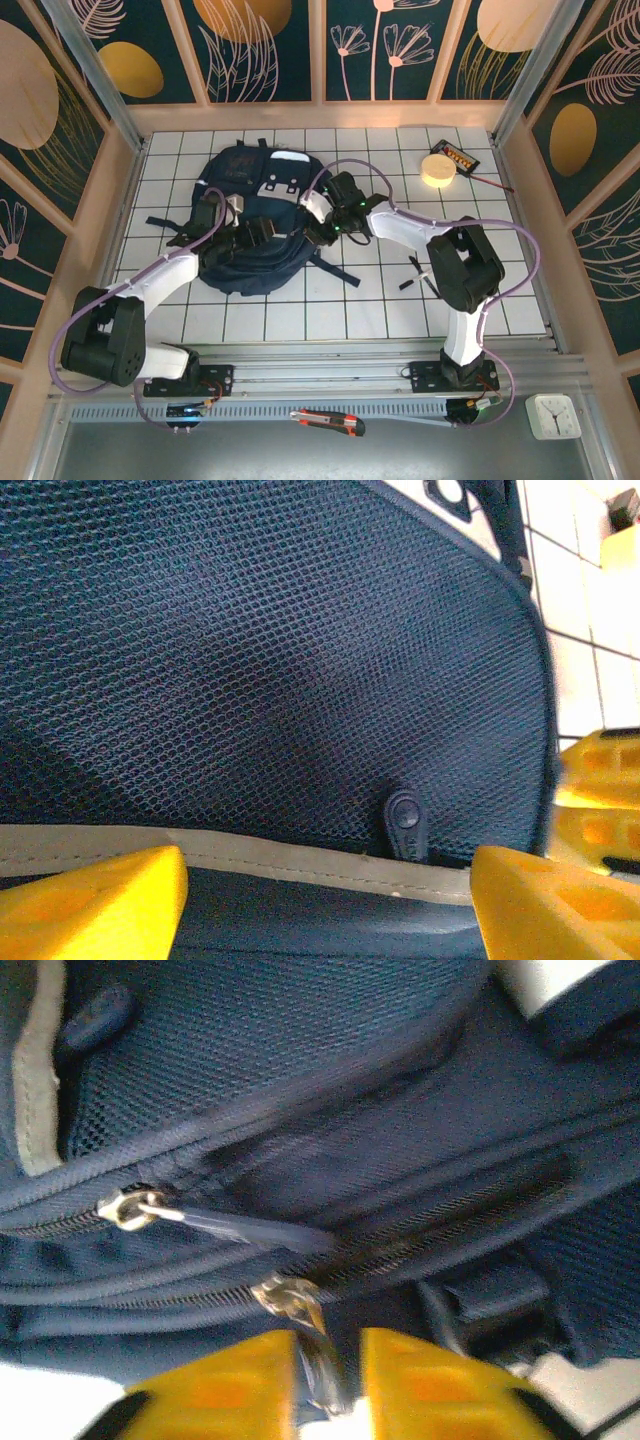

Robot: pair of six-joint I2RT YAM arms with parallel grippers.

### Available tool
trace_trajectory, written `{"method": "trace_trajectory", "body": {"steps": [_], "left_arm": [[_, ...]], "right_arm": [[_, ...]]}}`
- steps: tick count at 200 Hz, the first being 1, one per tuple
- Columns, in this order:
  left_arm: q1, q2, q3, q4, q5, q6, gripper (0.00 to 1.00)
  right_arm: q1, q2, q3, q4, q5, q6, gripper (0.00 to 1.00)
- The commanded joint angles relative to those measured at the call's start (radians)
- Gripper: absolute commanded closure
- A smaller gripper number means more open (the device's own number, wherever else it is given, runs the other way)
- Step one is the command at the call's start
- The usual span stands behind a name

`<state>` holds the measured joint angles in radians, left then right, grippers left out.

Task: Pack the student bag

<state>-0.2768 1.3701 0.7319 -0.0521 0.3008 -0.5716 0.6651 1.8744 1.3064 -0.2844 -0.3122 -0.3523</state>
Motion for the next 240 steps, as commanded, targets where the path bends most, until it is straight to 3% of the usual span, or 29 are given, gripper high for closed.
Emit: {"method": "trace_trajectory", "body": {"steps": [1,22,28,33,45,69,96,114,147,187,240], "left_arm": [[0.018,-0.024,0.049,-0.154,-0.084,0.069,0.19],[0.019,-0.075,0.116,-0.198,-0.113,0.130,0.12],[0.019,-0.091,0.128,-0.204,-0.119,0.146,0.10],[0.018,-0.103,0.136,-0.207,-0.121,0.158,0.06],[0.019,-0.132,0.148,-0.208,-0.132,0.181,0.02],[0.019,-0.194,0.139,-0.173,-0.146,0.226,0.01],[0.018,-0.274,0.098,-0.112,-0.160,0.310,0.01],[0.019,-0.326,0.069,-0.084,-0.111,0.455,0.01],[0.014,-0.404,0.002,-0.109,-0.018,0.755,0.05],[-0.021,-0.392,-0.072,-0.174,-0.055,0.954,0.14],[-0.070,-0.405,-0.155,-0.151,-0.120,0.970,0.13]], "right_arm": [[-0.019,-0.118,-0.053,0.011,0.044,-0.016,0.55],[-0.021,-0.267,-0.169,0.115,0.104,-0.021,0.26],[-0.024,-0.307,-0.195,0.143,0.130,-0.020,0.05],[-0.023,-0.343,-0.217,0.167,0.152,-0.015,0.01],[-0.034,-0.415,-0.247,0.217,0.208,0.004,0.01],[-0.065,-0.515,-0.265,0.345,0.362,0.138,0.01],[-0.112,-0.529,-0.204,0.318,0.125,0.169,0.01],[-0.131,-0.534,-0.202,0.310,0.003,0.063,0.02],[-0.057,-0.589,-0.387,0.446,-0.034,-0.180,0.15],[-0.023,-0.481,-0.408,0.389,-0.076,-0.246,0.24],[0.005,-0.286,-0.395,0.406,-0.150,-0.249,0.25]]}}
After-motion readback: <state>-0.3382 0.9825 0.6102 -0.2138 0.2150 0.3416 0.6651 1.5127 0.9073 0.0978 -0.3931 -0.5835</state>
